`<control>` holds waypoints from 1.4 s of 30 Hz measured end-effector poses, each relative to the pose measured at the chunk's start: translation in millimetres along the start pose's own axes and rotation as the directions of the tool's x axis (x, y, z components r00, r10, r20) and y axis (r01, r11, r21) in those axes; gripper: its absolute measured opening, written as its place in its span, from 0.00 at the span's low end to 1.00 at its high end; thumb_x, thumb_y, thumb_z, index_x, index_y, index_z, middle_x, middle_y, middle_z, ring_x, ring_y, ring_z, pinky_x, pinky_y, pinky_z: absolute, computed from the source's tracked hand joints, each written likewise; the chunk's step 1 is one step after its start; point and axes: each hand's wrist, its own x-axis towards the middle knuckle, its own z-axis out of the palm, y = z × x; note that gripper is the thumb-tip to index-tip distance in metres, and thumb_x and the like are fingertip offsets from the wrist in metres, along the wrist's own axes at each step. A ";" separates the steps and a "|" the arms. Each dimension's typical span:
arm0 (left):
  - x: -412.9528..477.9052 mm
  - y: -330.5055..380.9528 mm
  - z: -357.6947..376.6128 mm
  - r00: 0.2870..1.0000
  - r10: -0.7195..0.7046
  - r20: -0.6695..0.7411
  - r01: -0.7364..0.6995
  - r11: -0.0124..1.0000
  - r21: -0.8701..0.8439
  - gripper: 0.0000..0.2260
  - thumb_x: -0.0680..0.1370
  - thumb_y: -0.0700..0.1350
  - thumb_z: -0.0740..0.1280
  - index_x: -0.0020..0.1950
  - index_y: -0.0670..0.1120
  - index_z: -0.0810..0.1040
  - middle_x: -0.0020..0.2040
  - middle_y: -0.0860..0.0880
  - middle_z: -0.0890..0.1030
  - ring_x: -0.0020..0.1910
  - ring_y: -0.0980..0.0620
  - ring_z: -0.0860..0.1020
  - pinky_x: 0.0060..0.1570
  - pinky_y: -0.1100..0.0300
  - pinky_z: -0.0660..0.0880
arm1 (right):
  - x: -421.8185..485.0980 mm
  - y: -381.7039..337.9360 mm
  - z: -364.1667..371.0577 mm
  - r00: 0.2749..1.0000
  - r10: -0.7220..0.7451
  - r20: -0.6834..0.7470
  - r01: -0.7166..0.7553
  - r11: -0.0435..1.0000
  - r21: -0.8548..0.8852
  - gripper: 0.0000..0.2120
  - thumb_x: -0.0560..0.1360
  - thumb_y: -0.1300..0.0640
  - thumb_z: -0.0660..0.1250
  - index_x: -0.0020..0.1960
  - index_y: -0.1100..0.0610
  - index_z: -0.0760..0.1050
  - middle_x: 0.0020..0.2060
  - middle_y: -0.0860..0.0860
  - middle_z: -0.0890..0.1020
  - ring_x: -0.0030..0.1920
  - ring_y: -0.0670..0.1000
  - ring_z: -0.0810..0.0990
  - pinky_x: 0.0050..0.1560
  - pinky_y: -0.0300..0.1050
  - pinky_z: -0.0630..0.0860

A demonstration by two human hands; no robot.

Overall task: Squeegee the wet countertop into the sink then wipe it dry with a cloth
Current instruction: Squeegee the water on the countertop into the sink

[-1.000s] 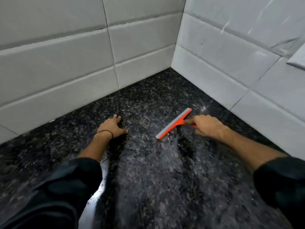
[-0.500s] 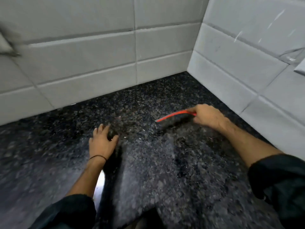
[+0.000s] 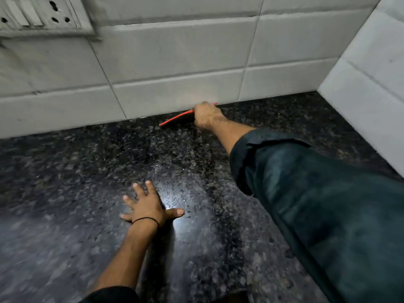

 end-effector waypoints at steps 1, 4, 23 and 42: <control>2.8 0.8 -0.4 1.000 -0.008 -0.003 0.008 1.000 -0.005 0.63 0.60 0.68 0.76 0.80 0.50 0.39 0.80 0.44 0.36 0.77 0.32 0.40 0.68 0.26 0.51 | 7.2 -2.3 4.1 1.000 0.009 0.006 -0.009 1.000 -0.008 0.19 0.78 0.63 0.59 0.68 0.60 0.73 0.66 0.60 0.75 0.66 0.60 0.75 0.64 0.52 0.73; 7.6 1.8 -1.0 1.000 -0.017 -0.011 0.017 1.000 -0.015 0.63 0.59 0.66 0.78 0.80 0.50 0.39 0.80 0.44 0.36 0.77 0.31 0.40 0.67 0.25 0.51 | 13.5 -3.2 8.9 0.999 0.028 0.038 -0.027 1.000 -0.014 0.18 0.78 0.63 0.59 0.66 0.60 0.74 0.65 0.58 0.77 0.65 0.59 0.76 0.63 0.52 0.73; -31.1 -10.9 -5.0 0.996 0.076 -0.035 -0.078 0.996 -0.040 0.59 0.60 0.71 0.75 0.81 0.51 0.48 0.81 0.46 0.41 0.78 0.33 0.41 0.70 0.28 0.50 | -305.2 231.8 0.8 0.939 0.211 0.271 -0.147 0.960 -0.237 0.29 0.74 0.56 0.62 0.69 0.31 0.68 0.64 0.49 0.79 0.61 0.56 0.79 0.58 0.51 0.77; 6.7 -91.4 -56.7 0.982 -0.030 -0.187 0.034 0.999 0.018 0.55 0.62 0.67 0.76 0.79 0.45 0.54 0.79 0.37 0.52 0.77 0.34 0.50 0.71 0.33 0.55 | -102.5 -56.2 1.3 0.972 -0.225 0.069 0.228 0.973 -0.031 0.29 0.72 0.59 0.59 0.69 0.36 0.70 0.63 0.54 0.78 0.62 0.61 0.78 0.59 0.54 0.75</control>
